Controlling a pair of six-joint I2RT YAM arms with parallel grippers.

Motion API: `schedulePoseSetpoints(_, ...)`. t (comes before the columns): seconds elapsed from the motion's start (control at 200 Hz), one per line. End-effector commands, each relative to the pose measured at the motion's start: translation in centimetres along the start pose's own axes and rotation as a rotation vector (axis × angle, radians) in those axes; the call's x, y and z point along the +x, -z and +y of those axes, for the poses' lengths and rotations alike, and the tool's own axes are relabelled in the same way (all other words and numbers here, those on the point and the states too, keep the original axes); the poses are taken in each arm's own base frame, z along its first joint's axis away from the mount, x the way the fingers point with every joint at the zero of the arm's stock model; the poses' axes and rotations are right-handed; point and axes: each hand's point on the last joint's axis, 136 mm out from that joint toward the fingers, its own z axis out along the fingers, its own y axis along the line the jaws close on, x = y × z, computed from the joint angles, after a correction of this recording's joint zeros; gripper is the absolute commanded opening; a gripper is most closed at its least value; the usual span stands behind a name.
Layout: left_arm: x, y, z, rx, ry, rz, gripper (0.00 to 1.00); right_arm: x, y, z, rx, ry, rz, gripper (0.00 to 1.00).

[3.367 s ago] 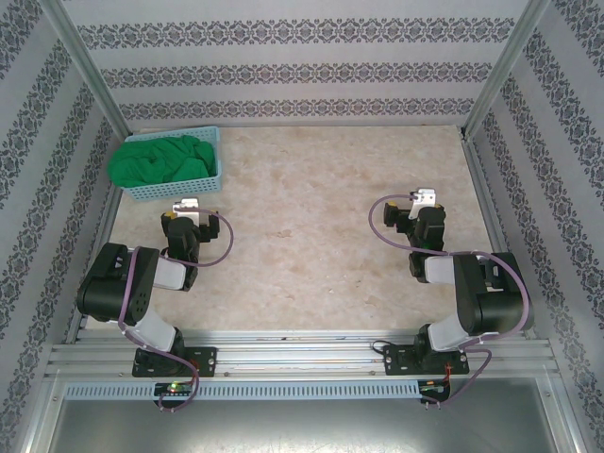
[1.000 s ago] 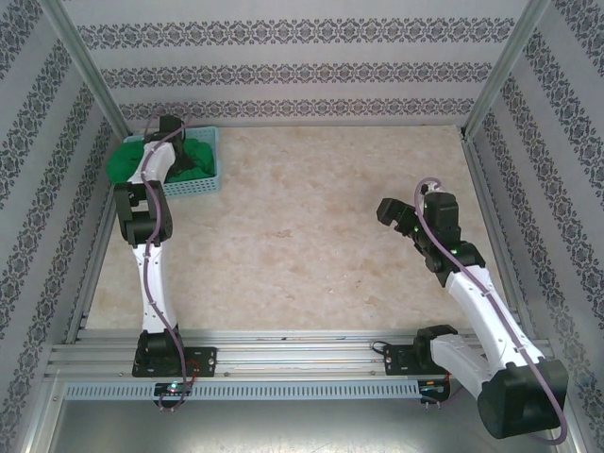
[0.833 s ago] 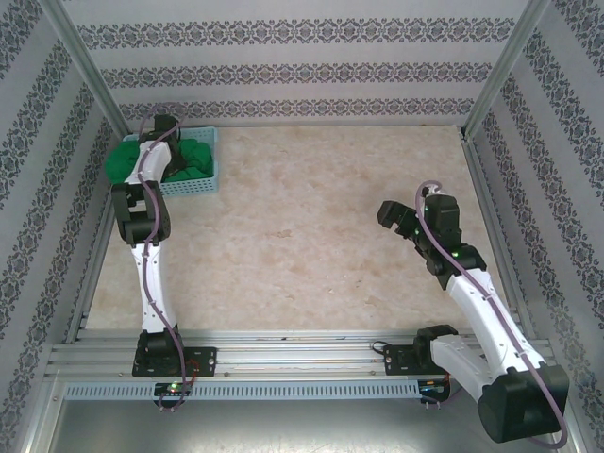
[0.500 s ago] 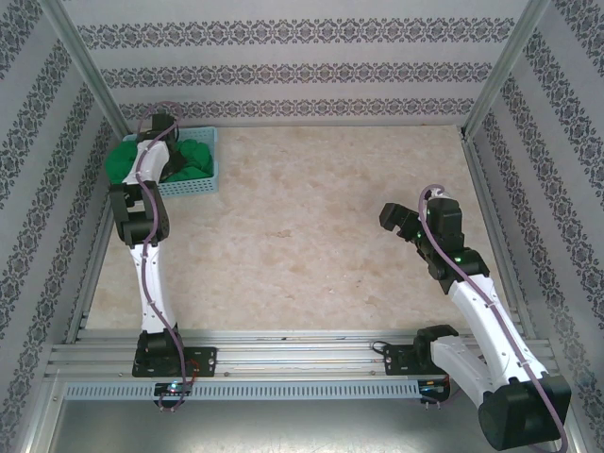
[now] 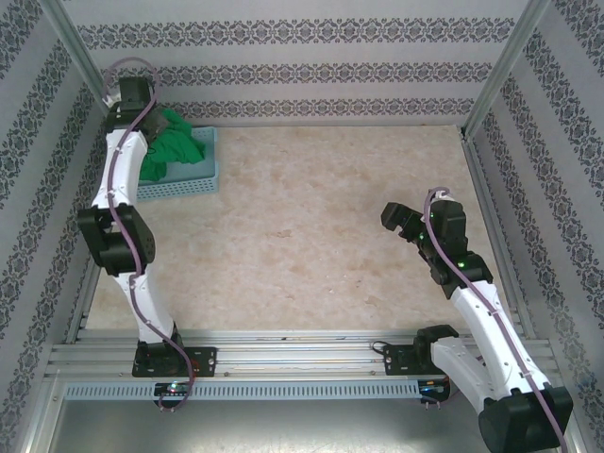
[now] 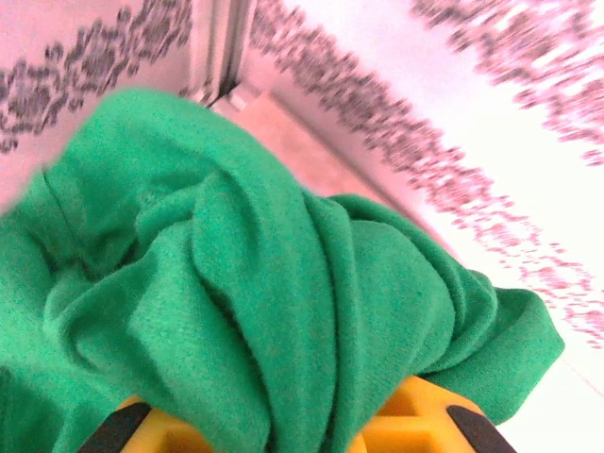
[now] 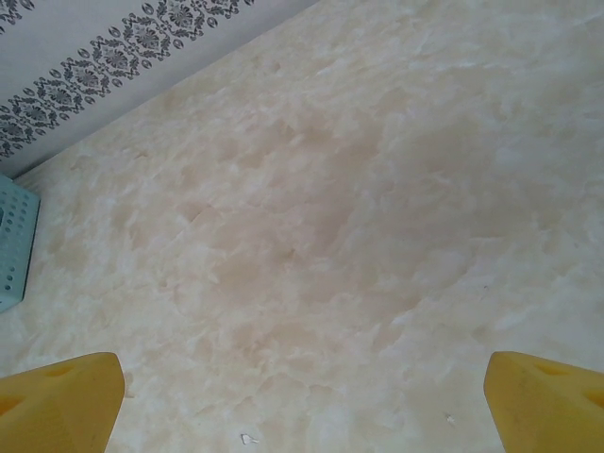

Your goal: Fold the inside-out t-shirt

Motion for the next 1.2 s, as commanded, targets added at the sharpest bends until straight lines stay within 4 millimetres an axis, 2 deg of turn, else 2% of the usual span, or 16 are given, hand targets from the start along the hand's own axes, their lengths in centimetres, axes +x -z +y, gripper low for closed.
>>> schedulePoseSetpoints(0.0,-2.1,3.5,-4.5,0.139,-0.052,-0.11,0.0,1.3,-0.1,-0.2,-0.005,-0.01,0.035,0.98)
schedulePoseSetpoints(0.15,-2.8,8.0,-8.1,0.244,-0.089,-0.176,0.0,1.8,-0.2,-0.3,-0.007,-0.017,0.048,0.98)
schedulePoseSetpoints(0.46,-4.9,20.0,-15.1,0.46,-0.174,-0.354,0.0,2.2,0.2,-0.4,-0.013,-0.017,0.052,0.98)
schedulePoseSetpoints(0.545,-4.5,23.5,-17.4,0.537,-0.215,-0.385,0.0,2.1,0.5,-0.3,-0.015,-0.016,0.045,0.98)
schedulePoseSetpoints(0.684,-2.4,28.9,-21.2,0.579,-0.335,-0.446,0.0,1.6,1.1,0.0,-0.025,-0.021,0.03,0.98)
schedulePoseSetpoints(0.834,2.7,32.7,-25.0,0.671,-0.435,-0.408,0.0,1.1,1.7,0.2,-0.027,-0.02,0.012,0.98)
schedulePoseSetpoints(0.939,6.8,33.8,-26.4,0.7,-0.477,-0.347,0.0,0.9,2.1,0.3,-0.025,-0.02,0.006,0.98)
schedulePoseSetpoints(1.054,12.5,33.3,-27.2,0.717,-0.532,-0.24,0.0,1.0,2.3,0.5,-0.035,-0.017,0.011,0.98)
schedulePoseSetpoints(1.194,20.5,30.6,-26.7,0.731,-0.567,-0.102,0.01,1.7,2.2,0.6,-0.059,-0.023,0.035,0.98)
